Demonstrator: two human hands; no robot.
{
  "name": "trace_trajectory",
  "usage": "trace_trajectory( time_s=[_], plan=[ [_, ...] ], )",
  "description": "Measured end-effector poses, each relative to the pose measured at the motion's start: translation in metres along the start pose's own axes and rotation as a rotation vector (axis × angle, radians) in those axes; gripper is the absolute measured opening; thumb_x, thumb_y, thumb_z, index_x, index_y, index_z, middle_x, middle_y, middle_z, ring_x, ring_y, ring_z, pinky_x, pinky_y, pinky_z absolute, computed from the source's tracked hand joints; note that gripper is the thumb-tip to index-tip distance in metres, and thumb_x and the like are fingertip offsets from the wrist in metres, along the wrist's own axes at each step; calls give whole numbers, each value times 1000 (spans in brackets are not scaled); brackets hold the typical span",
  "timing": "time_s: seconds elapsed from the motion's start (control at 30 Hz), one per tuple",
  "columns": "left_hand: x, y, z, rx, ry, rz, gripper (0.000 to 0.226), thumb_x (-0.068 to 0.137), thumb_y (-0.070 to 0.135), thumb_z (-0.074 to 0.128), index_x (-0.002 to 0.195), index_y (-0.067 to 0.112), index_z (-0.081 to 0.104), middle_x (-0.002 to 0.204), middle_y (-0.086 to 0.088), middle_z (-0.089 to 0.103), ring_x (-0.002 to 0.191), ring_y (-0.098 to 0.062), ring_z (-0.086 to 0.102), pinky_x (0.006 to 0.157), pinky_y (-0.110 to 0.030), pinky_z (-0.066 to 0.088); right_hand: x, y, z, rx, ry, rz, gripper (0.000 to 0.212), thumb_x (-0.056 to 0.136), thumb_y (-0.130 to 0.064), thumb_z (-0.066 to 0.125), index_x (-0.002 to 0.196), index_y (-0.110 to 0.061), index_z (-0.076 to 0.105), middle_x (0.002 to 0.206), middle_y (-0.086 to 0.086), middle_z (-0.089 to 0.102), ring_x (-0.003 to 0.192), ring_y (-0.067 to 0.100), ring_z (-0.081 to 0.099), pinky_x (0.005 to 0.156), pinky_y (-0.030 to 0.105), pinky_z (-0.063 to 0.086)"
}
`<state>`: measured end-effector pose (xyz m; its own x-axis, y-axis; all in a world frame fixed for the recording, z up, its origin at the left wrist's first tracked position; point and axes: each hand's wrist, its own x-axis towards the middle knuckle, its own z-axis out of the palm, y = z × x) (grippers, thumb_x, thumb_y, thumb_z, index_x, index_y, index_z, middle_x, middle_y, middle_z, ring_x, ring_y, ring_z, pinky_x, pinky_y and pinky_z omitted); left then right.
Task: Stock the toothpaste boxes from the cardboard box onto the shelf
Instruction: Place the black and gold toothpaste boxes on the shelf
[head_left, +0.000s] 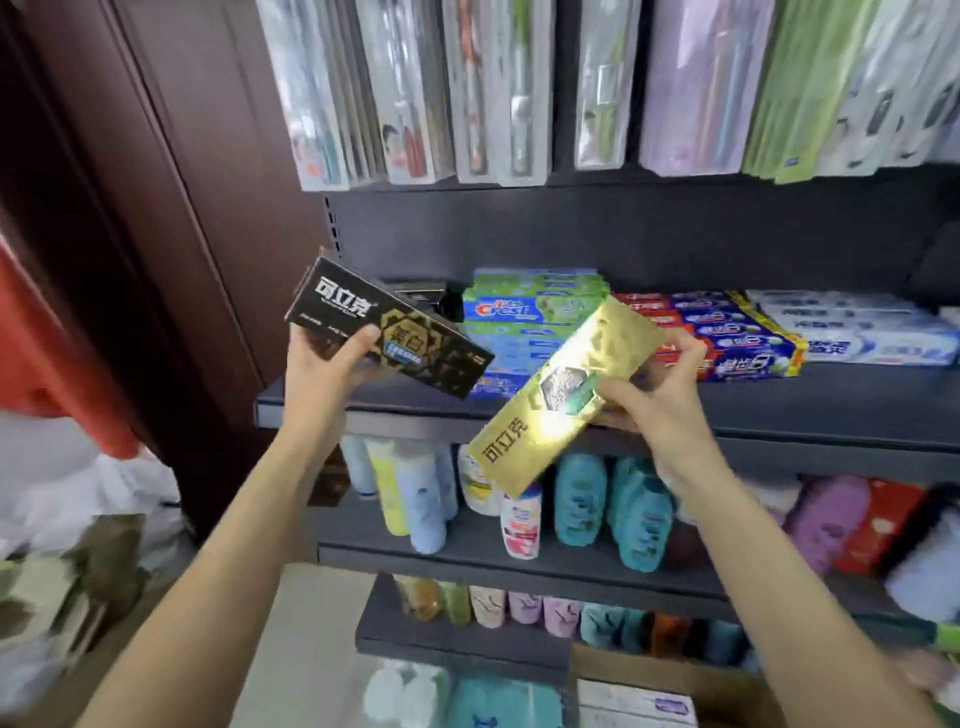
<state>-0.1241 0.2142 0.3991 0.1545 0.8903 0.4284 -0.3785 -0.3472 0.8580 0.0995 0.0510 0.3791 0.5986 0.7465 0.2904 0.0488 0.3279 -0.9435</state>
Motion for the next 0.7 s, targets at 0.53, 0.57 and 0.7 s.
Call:
trace_trajectory(
  time_s=[0.53,0.57,0.7],
  plan=[
    [117,-106,-119,954,219,-31,79,63,59,76,120,9,54,117,-16,58,114,-32,50,97,-41,40,46,19,116,20,109,9,39,84,-13,68,103,-25,35,107,2,57,93,19,65,68,28,58],
    [126,-104,-115,1091,179,-33,83,64,65,72,122,8,55,120,-19,55,117,-36,44,99,-42,36,48,20,121,27,113,15,39,84,-12,67,106,-22,36,106,2,57,93,17,65,67,26,58],
    [147,-111,-105,1437,11,-200,85,71,73,57,131,14,50,136,-18,39,127,-38,29,104,-46,29,57,21,145,1,104,-19,43,82,-11,69,109,-16,36,99,-3,60,72,-8,63,63,17,54]
  ],
)
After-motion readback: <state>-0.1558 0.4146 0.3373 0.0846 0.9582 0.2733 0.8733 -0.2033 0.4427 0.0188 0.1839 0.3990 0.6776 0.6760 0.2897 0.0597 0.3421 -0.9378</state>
